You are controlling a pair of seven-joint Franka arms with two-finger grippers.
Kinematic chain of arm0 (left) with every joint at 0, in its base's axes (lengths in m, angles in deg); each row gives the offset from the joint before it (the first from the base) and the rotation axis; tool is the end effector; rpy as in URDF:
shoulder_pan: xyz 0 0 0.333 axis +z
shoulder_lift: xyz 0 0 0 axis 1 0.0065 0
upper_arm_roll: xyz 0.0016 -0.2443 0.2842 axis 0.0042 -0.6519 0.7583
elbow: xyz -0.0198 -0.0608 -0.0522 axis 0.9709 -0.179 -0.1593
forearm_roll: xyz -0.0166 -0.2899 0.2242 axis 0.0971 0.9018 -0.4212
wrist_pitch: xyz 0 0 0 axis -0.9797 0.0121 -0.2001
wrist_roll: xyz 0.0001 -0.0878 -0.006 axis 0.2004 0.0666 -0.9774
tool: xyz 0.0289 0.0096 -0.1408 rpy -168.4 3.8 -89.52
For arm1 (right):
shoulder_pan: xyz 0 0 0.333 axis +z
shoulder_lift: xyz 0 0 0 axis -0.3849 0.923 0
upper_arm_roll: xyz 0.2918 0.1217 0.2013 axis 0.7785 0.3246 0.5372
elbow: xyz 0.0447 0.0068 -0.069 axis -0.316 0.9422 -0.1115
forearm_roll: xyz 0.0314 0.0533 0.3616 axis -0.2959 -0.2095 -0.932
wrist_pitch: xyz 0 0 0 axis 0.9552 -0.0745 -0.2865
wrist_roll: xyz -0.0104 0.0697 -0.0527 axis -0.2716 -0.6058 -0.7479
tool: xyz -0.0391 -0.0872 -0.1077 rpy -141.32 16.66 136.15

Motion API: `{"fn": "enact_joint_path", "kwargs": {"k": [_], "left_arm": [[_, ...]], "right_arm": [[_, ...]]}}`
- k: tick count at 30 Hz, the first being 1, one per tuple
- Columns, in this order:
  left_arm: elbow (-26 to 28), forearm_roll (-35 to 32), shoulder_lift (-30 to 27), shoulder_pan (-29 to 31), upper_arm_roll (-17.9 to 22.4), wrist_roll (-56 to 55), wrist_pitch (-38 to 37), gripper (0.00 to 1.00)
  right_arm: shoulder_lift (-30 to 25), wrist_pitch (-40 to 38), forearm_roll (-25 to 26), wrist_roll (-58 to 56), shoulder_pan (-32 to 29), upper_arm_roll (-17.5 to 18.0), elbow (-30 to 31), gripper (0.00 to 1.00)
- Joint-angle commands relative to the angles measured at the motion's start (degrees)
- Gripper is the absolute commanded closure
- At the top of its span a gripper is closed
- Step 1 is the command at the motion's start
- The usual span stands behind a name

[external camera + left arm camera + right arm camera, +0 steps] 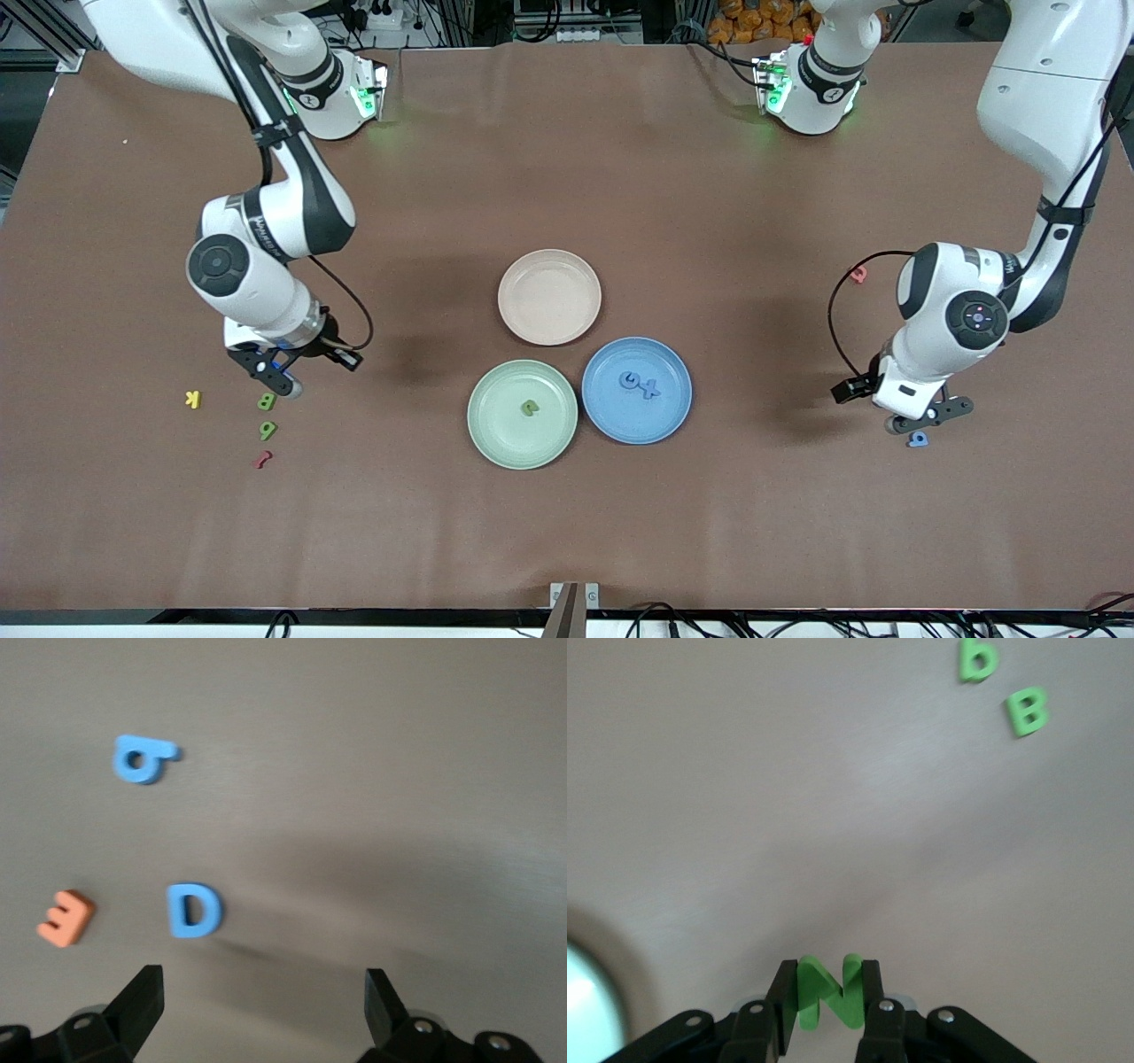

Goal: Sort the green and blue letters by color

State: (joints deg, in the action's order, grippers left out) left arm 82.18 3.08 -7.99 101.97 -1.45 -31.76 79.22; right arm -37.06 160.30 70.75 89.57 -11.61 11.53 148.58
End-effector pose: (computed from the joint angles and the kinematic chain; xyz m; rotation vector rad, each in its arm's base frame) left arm 0.6560 -0.0131 0.2515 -3.0423 -0.4387 -0.0872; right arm 0.6039 0.1580 0.3383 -2.9509 0.9477 -0.0551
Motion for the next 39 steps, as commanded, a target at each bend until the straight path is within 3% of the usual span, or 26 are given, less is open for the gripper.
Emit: {"fn": "enact_joint_path", "kwargs": {"k": [1, 5, 21, 36, 39], "left_arm": [[1.9, -0.6, -0.8, 3.1, -0.8, 0.7, 0.9, 0.00], [1.0, -0.7, 0.2, 3.3, -0.8, 1.0, 0.9, 0.00], [-3.7, -1.4, 5.4, 3.4, 0.0, 2.4, 1.3, 0.00], [-3.8, -1.5, 6.6, 4.5, 0.0, 3.6, 3.2, 0.00], [-3.8, -1.5, 6.8, 4.5, 0.0, 3.6, 3.3, 0.11]], "right_arm": [[3.4, -2.0, -5.2, 2.6, 2.6, -0.3, -6.8, 1.00], [5.6, -4.2, -7.6, 3.2, 4.3, -0.4, -11.1, 1.00], [18.0, -4.5, -7.0, 16.2, 11.4, -0.4, -27.8, 1.00], [26.0, -3.9, -6.4, 17.8, 15.8, -0.9, -35.5, 1.00], [27.2, -3.8, -5.9, 17.8, 16.1, -0.9, -36.3, 1.00]]}}
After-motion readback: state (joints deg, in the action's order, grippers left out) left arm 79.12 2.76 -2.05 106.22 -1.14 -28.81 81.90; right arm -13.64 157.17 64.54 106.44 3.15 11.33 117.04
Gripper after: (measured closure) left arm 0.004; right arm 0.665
